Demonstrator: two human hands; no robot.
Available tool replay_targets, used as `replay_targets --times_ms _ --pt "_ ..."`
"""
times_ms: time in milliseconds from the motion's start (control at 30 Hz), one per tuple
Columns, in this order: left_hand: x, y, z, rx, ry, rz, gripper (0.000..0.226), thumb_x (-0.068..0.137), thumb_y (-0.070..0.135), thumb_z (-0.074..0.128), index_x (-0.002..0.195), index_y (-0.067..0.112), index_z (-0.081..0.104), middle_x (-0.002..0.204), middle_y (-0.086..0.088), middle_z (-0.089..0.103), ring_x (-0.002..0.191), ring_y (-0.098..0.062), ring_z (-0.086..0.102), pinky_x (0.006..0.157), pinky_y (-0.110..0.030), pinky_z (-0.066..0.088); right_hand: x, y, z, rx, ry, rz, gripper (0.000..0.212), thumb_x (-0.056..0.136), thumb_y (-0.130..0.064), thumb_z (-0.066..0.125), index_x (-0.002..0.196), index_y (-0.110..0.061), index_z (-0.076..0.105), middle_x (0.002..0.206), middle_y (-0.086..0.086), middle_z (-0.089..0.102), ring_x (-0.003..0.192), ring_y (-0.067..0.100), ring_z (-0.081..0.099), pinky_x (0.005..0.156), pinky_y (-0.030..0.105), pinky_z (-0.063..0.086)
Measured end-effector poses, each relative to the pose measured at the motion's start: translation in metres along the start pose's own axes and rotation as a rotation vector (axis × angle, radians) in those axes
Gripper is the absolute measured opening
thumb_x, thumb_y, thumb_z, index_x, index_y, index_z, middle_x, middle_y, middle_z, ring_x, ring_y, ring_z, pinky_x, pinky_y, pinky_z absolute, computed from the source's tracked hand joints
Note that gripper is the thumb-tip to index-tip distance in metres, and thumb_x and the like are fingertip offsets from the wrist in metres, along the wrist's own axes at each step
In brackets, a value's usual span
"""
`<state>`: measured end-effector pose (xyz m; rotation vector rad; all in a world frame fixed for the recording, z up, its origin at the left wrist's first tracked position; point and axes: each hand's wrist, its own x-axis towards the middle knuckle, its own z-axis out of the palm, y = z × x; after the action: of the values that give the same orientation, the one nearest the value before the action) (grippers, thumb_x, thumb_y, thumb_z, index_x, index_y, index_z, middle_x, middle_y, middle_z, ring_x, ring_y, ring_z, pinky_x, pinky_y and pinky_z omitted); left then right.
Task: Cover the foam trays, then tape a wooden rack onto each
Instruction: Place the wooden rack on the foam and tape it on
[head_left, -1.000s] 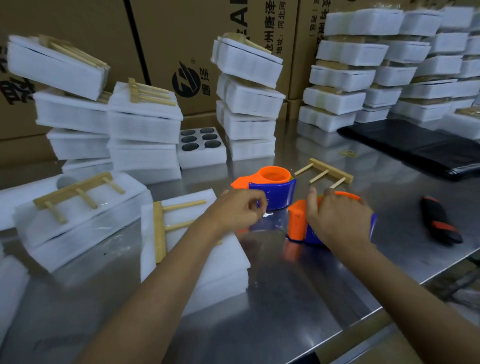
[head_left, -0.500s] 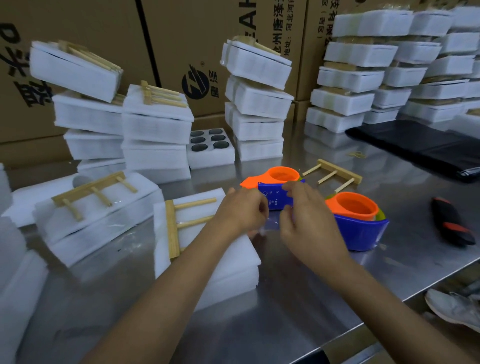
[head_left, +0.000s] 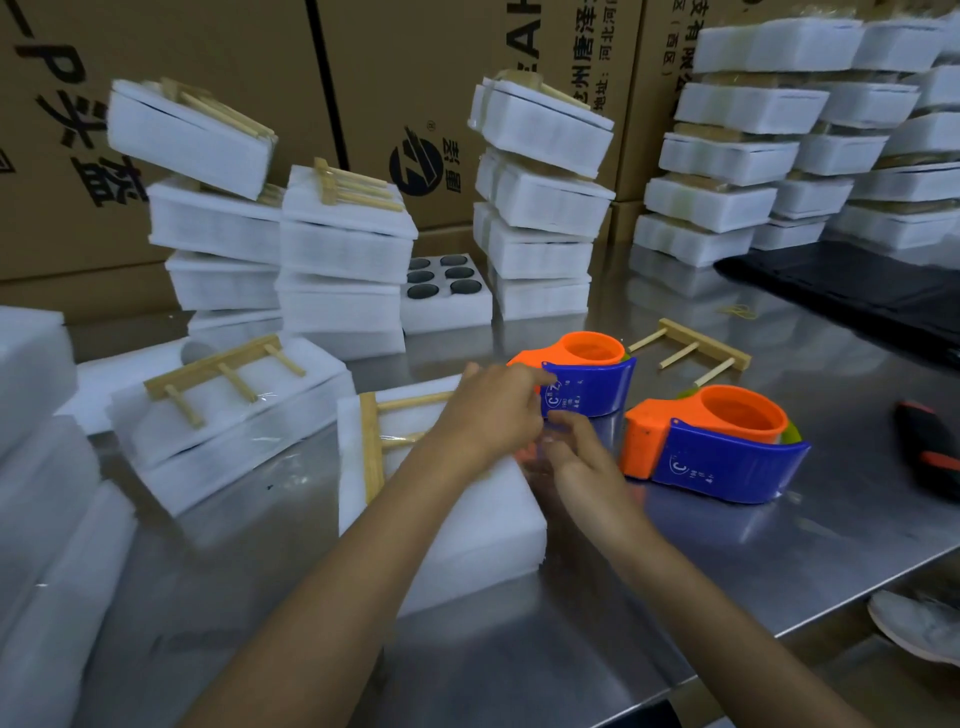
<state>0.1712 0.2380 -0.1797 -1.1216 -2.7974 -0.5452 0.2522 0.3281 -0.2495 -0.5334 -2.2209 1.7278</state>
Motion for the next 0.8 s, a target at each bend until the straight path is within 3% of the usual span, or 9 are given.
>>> replay_targets --times_ms 100,200,233,300,400,500,600,733,800 --pt "-0.022 -0.022 -0.021 -0.197 0.344 -0.078 0.044 0.091 0.012 0.046 0.128 0.023 0.066 0.119 -0.003 0.071 0.115 -0.026 0.061 0.105 -0.041 0.042 0.001 0.004 0.011 0.093 -0.160 0.132 0.036 0.074 -0.071 0.048 0.104 -0.059 0.064 0.105 -0.020 0.072 0.101 0.003 0.068 0.092 0.037 0.053" --pt "-0.059 -0.066 -0.033 -0.311 0.585 -0.313 0.042 0.091 0.014 0.049 0.129 0.024 0.063 0.120 0.002 0.066 0.114 -0.024 0.059 0.103 -0.043 0.043 0.000 0.004 0.018 0.120 -0.205 0.165 0.024 0.066 -0.081 0.053 0.086 -0.071 0.061 0.079 -0.037 0.067 0.075 -0.016 0.065 0.072 0.023 0.052" --pt "-0.074 -0.079 -0.035 -0.354 0.580 -0.449 0.038 0.096 0.020 0.049 0.133 0.022 0.060 0.127 -0.001 0.063 0.119 -0.026 0.056 0.106 -0.044 0.042 -0.002 0.003 0.019 0.129 -0.219 0.182 0.029 0.062 -0.086 0.054 0.086 -0.071 0.061 0.082 -0.037 0.067 0.078 -0.013 0.066 0.080 0.027 0.052" --pt "-0.097 -0.089 -0.035 -0.493 0.361 -0.710 0.037 0.105 0.034 0.043 0.134 0.018 0.058 0.143 -0.007 0.055 0.132 -0.028 0.049 0.111 -0.041 0.035 -0.006 0.005 0.022 0.167 -0.246 0.216 0.047 0.052 -0.094 0.056 0.092 -0.072 0.061 0.098 -0.037 0.067 0.100 -0.002 0.067 0.102 0.037 0.046" --pt "-0.105 -0.066 -0.021 -0.989 0.225 -0.827 0.039 0.109 0.032 0.032 0.138 0.014 0.052 0.147 -0.014 0.049 0.138 -0.028 0.044 0.110 -0.030 0.034 -0.013 0.000 0.024 0.225 -0.287 0.239 0.067 0.050 -0.093 0.059 0.111 -0.067 0.058 0.126 -0.024 0.063 0.124 0.009 0.056 0.113 0.043 0.037" --pt "-0.115 -0.062 -0.019 -1.353 0.345 -0.722 0.043 0.109 0.012 0.027 0.146 -0.008 0.036 0.153 -0.027 0.037 0.142 -0.035 0.037 0.092 -0.027 0.041 -0.020 -0.002 0.025 0.280 -0.313 0.208 0.076 0.058 -0.085 0.062 0.127 -0.054 0.056 0.135 -0.019 0.059 0.130 0.011 0.052 0.115 0.044 0.034" --pt "-0.109 -0.064 -0.041 -1.586 0.529 -0.633 0.044 0.107 0.003 0.027 0.150 -0.009 0.025 0.157 -0.026 0.032 0.145 -0.033 0.032 0.098 -0.025 0.035 -0.025 -0.015 0.026 0.364 -0.335 0.069 0.055 0.075 -0.072 0.059 0.127 -0.054 0.057 0.131 -0.021 0.062 0.125 0.007 0.056 0.112 0.042 0.037" --pt "-0.119 -0.059 -0.051 -1.433 0.433 -0.470 0.048 0.103 0.042 0.047 0.149 0.031 0.044 0.140 0.005 0.060 0.125 -0.018 0.060 0.098 -0.040 0.052 -0.024 -0.050 0.027 0.444 -0.258 -0.030 0.040 0.088 -0.052 0.057 0.126 -0.040 0.060 0.123 -0.008 0.068 0.111 0.015 0.067 0.094 0.041 0.053" --pt "-0.124 -0.079 -0.046 -1.423 0.456 -0.414 0.055 0.095 0.055 0.056 0.146 0.038 0.047 0.141 0.010 0.059 0.126 -0.016 0.060 0.102 -0.045 0.050 -0.023 -0.058 0.032 0.517 -0.215 0.023 0.030 0.093 -0.046 0.059 0.118 -0.031 0.065 0.110 -0.001 0.074 0.097 0.018 0.072 0.079 0.038 0.059"
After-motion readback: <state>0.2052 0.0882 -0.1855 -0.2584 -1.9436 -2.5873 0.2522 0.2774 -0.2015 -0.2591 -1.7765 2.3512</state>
